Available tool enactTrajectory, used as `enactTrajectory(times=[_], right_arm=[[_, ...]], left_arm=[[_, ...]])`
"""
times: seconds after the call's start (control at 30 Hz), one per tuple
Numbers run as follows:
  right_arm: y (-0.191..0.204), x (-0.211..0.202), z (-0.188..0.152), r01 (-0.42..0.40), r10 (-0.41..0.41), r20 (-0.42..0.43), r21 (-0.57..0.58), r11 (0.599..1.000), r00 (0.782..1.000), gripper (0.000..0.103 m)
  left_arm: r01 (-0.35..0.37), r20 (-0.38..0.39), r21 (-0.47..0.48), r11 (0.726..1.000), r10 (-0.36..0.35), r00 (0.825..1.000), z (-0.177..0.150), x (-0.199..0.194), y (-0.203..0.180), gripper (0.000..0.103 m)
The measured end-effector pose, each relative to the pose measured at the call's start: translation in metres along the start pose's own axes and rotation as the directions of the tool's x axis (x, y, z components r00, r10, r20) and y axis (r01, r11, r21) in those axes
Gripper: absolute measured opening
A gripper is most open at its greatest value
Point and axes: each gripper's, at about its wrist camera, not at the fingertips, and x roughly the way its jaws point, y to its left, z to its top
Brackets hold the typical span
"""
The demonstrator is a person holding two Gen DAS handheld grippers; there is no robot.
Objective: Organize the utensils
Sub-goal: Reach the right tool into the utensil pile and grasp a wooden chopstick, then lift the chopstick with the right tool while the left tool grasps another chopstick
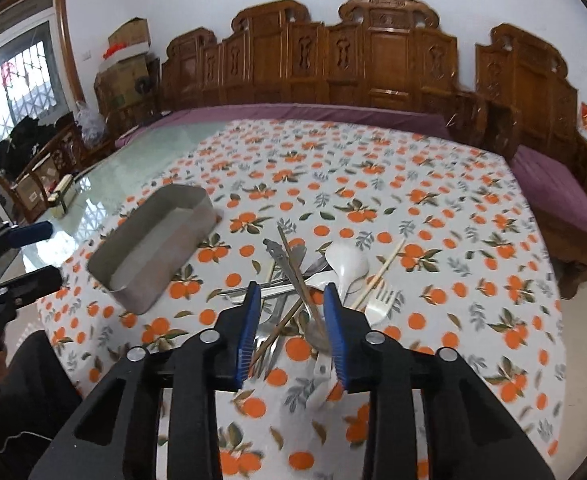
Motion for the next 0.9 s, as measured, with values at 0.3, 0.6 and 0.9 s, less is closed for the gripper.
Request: enactTrajectory(times=[0.3,0.6,0.9], right_arm=[[-0.024,0.077,0.002,-0.048,0.050,-0.098,0.024,0.999,0.994,0.025],[-0.030,0.113,-0.004,-0.079,0.085,-0.166,0.041,0.996,0.982,0.019],[-0.027,0.113,-0.002,-0.114,0.115,-0.204,0.014,0.993,0.972,0.004]], left_arm=[[0.016,-0.043,0.028,0.999,-0.015,0.999,0.009,0.031,-0.003,0.096],[0.032,-0.059,0.031,0.999,-0.031,0.998,0.006,0.039,-0.009,0.096],[0.036,-0.087,0.062,0.997,-0.031,0.996,-0.002,0.055,-0.029,0.096]])
